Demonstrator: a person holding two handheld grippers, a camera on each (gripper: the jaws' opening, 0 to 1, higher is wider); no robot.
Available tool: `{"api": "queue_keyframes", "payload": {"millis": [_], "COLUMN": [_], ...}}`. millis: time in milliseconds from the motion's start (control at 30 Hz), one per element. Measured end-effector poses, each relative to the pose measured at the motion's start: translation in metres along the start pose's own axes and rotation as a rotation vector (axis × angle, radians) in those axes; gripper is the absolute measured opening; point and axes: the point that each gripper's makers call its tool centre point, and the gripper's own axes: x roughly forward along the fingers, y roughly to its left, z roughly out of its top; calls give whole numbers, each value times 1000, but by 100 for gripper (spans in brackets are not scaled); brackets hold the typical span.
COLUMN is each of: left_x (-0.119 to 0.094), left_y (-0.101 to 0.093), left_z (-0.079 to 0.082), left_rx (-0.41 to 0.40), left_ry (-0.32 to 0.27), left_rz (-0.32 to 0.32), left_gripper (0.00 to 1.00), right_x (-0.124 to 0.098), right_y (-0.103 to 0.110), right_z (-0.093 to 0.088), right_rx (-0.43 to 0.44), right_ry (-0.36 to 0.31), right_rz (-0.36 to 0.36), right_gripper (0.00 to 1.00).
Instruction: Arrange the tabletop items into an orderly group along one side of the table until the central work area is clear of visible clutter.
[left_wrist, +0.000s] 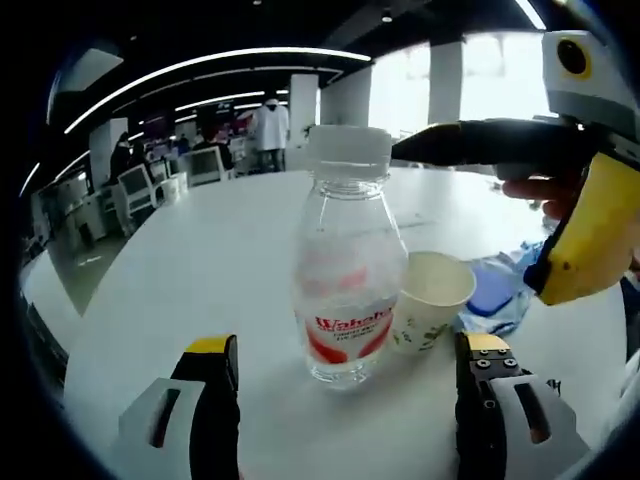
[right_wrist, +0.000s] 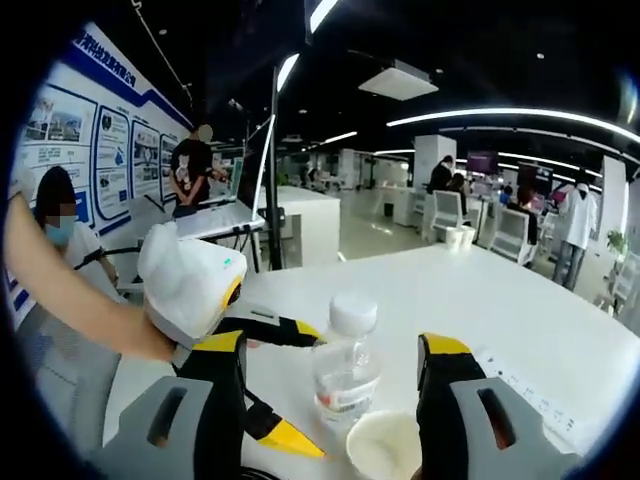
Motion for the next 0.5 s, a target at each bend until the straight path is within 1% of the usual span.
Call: {"api": "queue_keyframes", "payload": {"millis": [133, 233, 333, 500], "left_x": [-7, -13, -21, -31], "left_y": [0, 0, -1, -4], "left_z": [1, 6, 9, 4], "left_rx": [9, 10, 19, 14], "left_ry": [9, 6, 5, 15], "left_rz": [5, 10, 18, 25], "left_gripper": [85, 85, 84, 82], "right_x": [-6, -13, -18, -27], "right_y": [0, 1, 2, 7], "right_z": [2, 6, 5, 2], "right_rx": [-3, -1, -1, 6], "right_ry": [1, -6, -5, -2], "right_rz": [-7, -16, -23, -32], "right_gripper": [67, 67, 66, 65]}}
